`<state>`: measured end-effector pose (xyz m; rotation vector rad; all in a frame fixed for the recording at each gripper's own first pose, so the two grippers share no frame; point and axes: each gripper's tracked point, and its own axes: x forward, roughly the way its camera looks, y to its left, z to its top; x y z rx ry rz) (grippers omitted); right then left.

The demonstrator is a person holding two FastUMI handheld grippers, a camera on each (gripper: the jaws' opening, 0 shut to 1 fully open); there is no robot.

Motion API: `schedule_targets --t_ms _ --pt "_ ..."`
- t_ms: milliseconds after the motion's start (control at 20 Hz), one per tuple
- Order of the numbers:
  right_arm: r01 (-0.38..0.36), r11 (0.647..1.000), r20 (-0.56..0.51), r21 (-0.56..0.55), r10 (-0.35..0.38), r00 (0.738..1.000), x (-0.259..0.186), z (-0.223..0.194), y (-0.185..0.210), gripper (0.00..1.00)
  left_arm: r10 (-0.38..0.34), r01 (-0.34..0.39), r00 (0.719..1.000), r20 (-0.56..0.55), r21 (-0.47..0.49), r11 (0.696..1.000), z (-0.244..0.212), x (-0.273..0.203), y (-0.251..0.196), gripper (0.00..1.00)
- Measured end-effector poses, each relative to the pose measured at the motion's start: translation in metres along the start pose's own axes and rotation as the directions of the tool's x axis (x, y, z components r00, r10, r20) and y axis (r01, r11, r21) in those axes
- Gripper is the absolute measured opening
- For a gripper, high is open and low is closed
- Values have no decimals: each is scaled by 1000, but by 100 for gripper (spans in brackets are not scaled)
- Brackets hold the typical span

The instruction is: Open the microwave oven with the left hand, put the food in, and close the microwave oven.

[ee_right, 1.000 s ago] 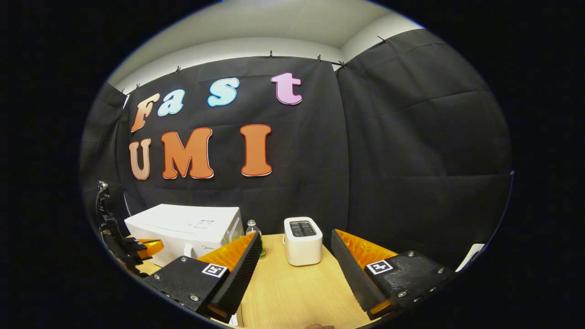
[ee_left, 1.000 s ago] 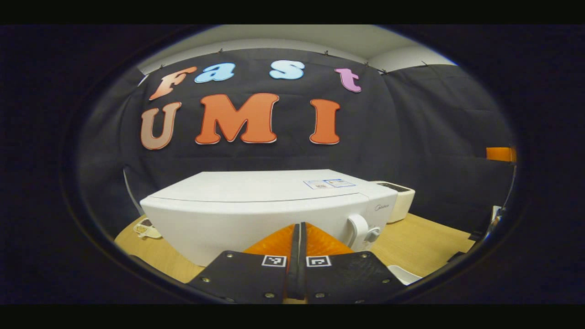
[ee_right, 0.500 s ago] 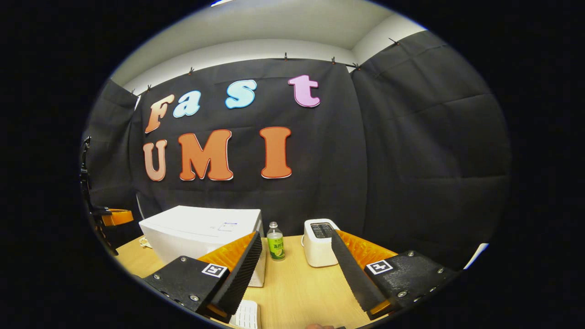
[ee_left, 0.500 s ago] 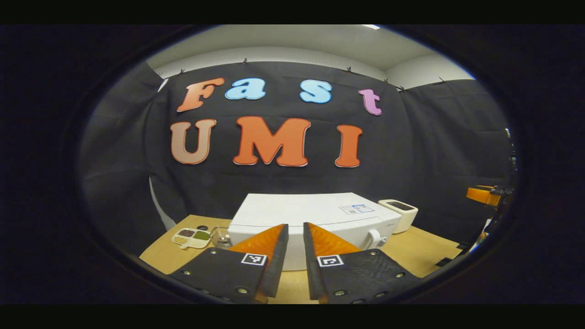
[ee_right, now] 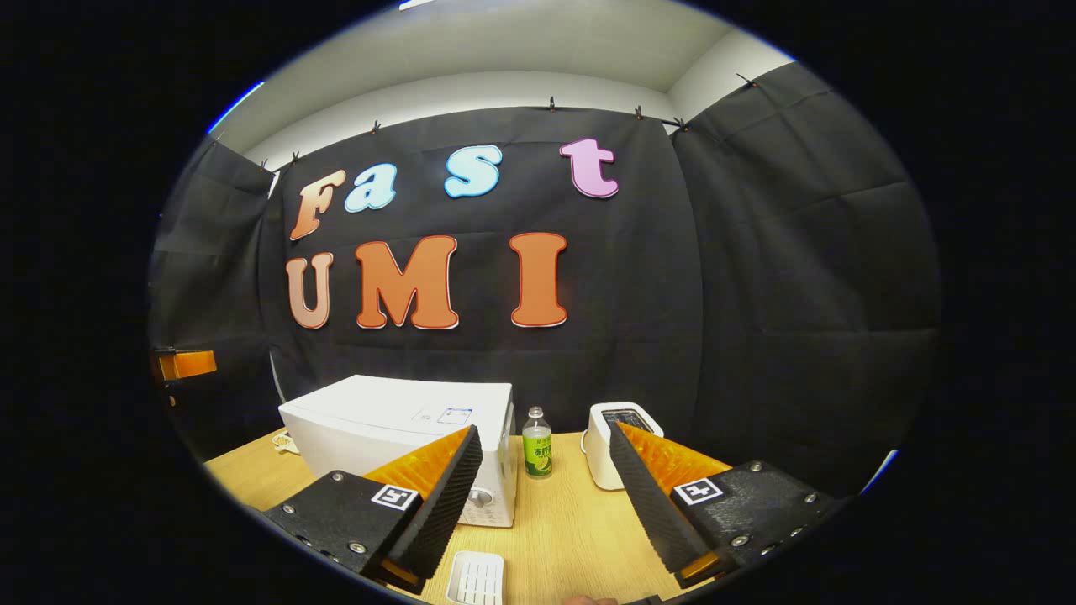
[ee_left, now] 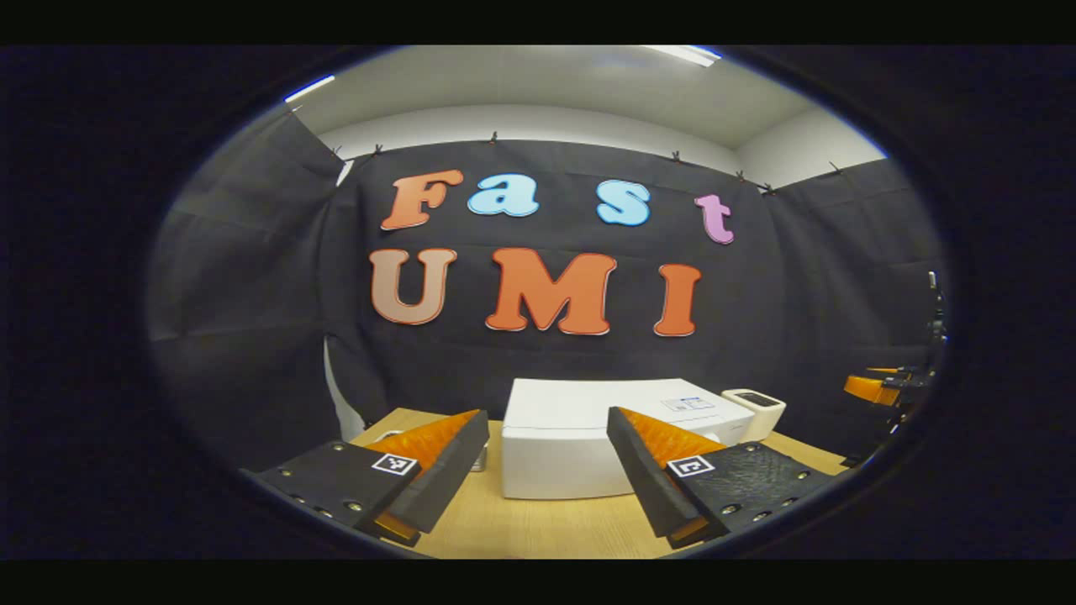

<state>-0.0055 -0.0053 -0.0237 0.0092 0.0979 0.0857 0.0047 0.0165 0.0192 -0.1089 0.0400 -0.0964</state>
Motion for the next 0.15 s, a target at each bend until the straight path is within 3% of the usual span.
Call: schedule_targets --t_ms 150 --pt "-3 1000 1 2 3 1000 0 2 4 95 29 -29 1000 6 -11 1000 0 -6 11 92"
